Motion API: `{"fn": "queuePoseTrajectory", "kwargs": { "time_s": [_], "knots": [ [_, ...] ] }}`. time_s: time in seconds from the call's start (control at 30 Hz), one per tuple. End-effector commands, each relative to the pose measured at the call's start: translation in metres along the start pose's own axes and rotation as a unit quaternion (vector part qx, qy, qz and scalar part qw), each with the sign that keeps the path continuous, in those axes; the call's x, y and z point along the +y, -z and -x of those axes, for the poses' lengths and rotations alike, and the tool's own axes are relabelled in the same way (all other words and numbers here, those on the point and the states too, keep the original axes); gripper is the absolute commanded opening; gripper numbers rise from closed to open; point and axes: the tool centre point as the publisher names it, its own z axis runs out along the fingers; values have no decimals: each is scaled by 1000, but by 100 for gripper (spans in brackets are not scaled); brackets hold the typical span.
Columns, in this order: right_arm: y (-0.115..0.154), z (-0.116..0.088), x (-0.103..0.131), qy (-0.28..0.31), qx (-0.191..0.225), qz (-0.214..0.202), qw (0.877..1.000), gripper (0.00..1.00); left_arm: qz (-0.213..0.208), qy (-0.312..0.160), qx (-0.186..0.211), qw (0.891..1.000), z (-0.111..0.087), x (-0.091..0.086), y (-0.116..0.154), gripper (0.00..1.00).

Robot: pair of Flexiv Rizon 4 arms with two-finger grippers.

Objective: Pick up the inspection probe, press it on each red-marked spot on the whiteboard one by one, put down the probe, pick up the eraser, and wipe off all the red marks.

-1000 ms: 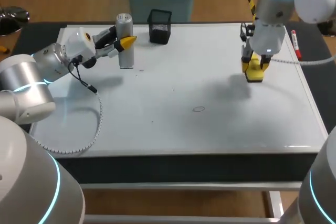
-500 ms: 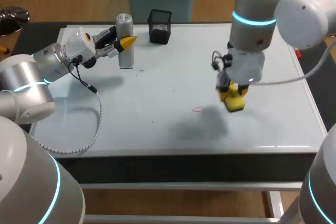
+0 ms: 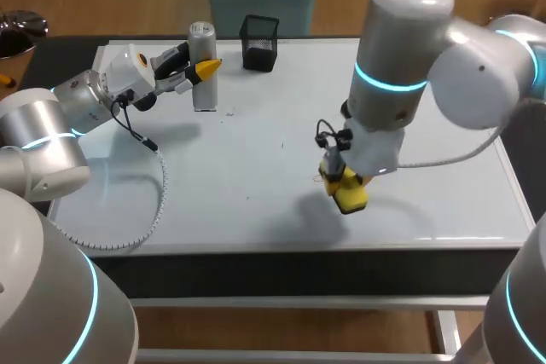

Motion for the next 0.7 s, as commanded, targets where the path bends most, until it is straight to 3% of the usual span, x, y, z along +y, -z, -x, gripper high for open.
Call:
{"fn": "queuePoseTrajectory", "kwargs": {
  "time_s": [0.03, 0.7],
  "knots": [
    [-9, 14, -11, 4, 8, 2, 1000, 0, 0, 0, 1, 1000, 0, -1, 0, 0],
    [-35, 22, -49, 51, 33, 26, 998, 0, 0, 0, 1, 1000, 0, -1, 0, 0]
  ]
}}
